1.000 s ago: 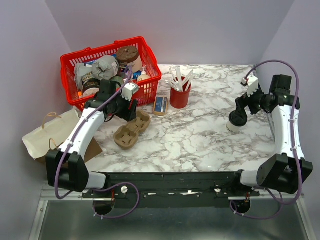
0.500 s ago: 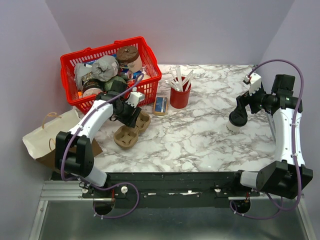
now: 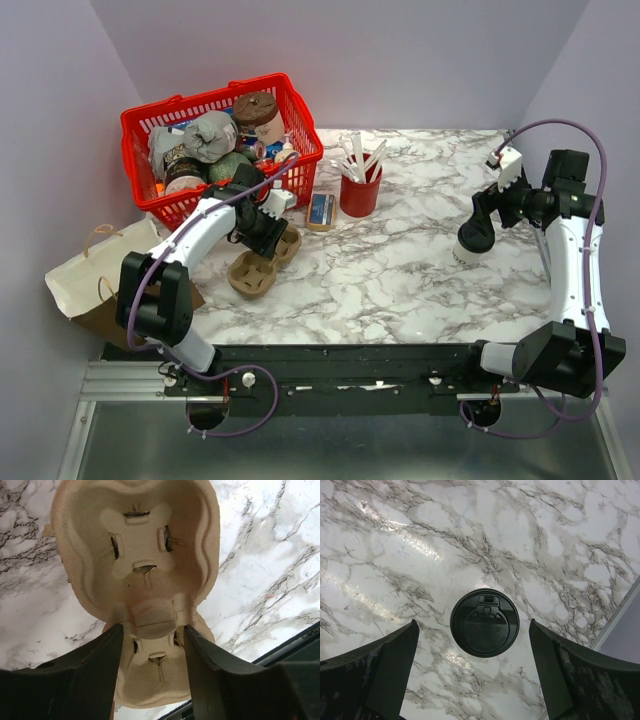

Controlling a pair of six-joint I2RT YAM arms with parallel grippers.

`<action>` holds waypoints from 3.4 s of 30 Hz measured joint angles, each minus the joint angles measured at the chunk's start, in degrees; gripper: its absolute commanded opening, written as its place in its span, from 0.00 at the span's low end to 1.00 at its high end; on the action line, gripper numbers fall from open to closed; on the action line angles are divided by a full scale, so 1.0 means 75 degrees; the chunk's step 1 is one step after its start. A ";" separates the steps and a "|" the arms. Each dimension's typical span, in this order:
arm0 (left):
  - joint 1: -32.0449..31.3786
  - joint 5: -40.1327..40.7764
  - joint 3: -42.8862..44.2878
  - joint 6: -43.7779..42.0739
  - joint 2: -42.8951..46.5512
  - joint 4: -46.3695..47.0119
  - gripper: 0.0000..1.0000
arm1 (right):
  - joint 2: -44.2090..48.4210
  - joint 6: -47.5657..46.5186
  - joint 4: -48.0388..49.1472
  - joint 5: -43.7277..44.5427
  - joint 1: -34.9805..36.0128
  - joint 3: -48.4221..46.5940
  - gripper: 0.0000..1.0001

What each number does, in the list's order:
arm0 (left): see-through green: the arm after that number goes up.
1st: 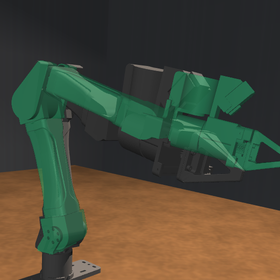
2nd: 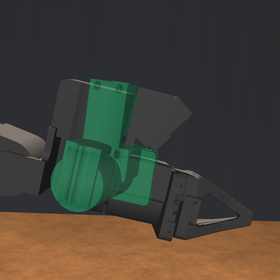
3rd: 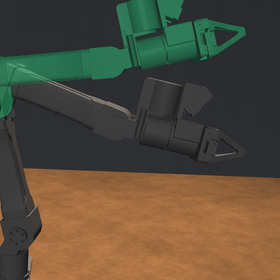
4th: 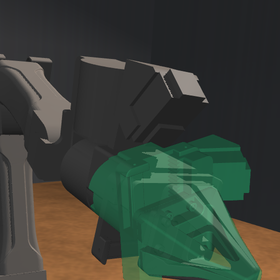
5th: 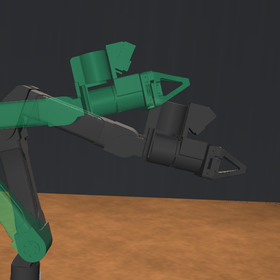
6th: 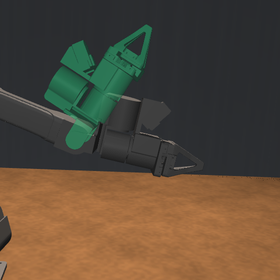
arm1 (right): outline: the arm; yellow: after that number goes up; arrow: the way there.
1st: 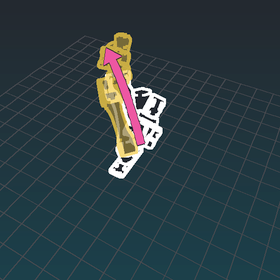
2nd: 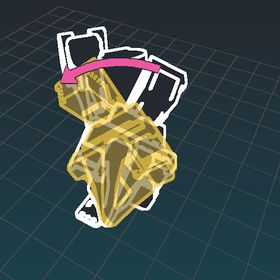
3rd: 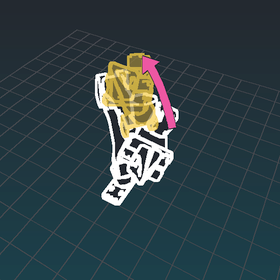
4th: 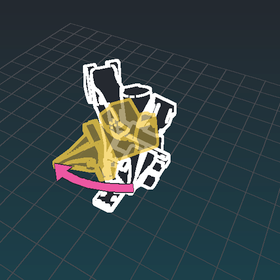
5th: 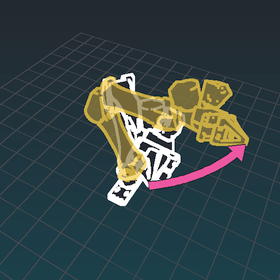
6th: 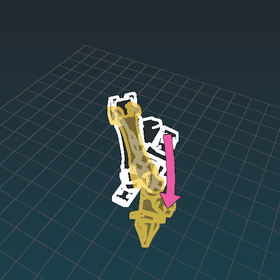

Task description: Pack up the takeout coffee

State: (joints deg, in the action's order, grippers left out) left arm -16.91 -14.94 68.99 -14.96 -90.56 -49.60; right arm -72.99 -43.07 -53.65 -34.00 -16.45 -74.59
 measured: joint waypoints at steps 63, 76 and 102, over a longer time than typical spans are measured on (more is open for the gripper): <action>-0.0542 0.0291 0.0201 -0.0111 -0.0265 -0.0236 0.56 | -0.0052 -0.0003 0.0003 -0.0175 0.0035 0.0294 1.00; -0.0737 0.0452 0.0117 0.0009 -0.0329 0.0050 0.47 | -0.0070 -0.0003 0.0003 -0.0210 0.0035 0.0338 1.00; -0.0717 0.0682 -0.0017 -0.0213 0.0082 -0.0070 0.07 | -0.0265 0.0000 0.0003 -0.0227 0.0035 0.0338 1.00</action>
State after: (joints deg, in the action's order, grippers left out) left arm -22.28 -9.82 68.86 -16.56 -89.95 -50.13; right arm -74.98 -43.07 -53.63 -35.70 -16.19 -72.05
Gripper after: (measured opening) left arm 0.420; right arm 0.997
